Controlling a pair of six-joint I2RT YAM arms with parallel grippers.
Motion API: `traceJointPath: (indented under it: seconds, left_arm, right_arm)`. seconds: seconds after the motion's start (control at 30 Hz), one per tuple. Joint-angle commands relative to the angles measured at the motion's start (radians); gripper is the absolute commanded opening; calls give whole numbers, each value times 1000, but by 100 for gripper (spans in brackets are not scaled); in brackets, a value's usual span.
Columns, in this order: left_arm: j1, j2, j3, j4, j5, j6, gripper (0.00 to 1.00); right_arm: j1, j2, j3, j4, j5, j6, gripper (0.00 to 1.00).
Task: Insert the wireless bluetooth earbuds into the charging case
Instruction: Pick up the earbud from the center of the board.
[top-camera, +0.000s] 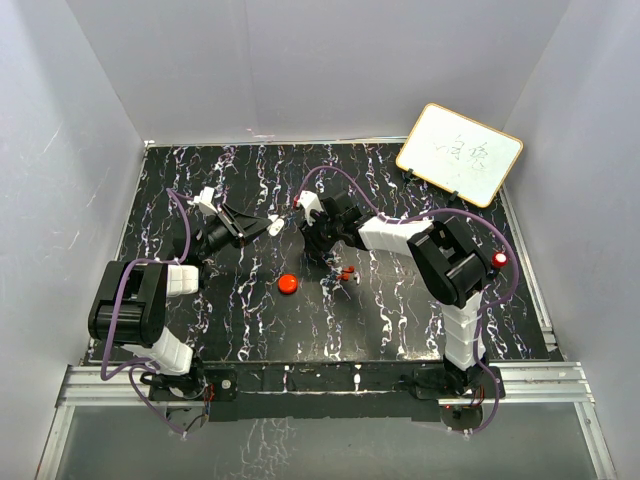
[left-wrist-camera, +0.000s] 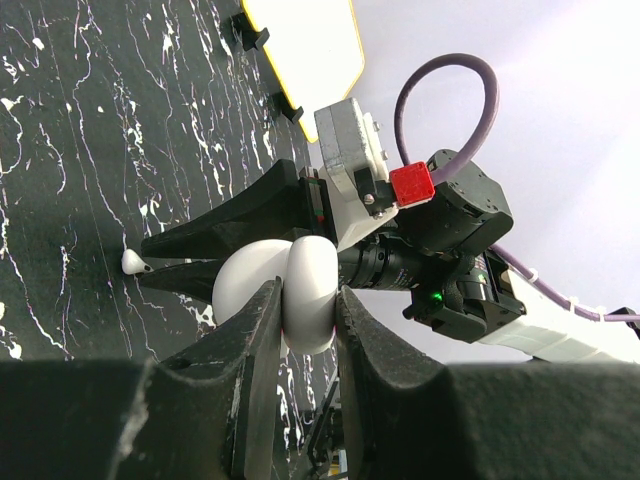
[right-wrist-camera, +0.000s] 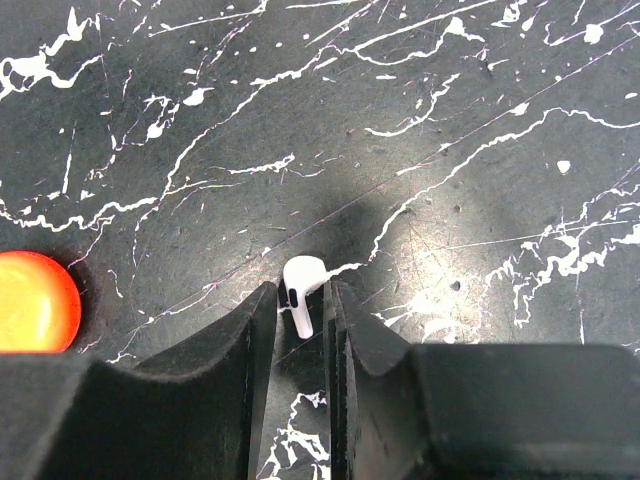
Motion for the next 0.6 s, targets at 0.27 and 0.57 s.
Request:
traceJointPath:
  seconds: [0.27, 0.57]
  left_arm:
    - [7, -41, 15, 24, 19, 7, 0]
    - [7, -41, 16, 19, 17, 7, 0]
  right_arm:
    - [3, 19, 60, 41, 1, 7, 23]
    - [3, 11, 55, 42, 12, 6, 3]
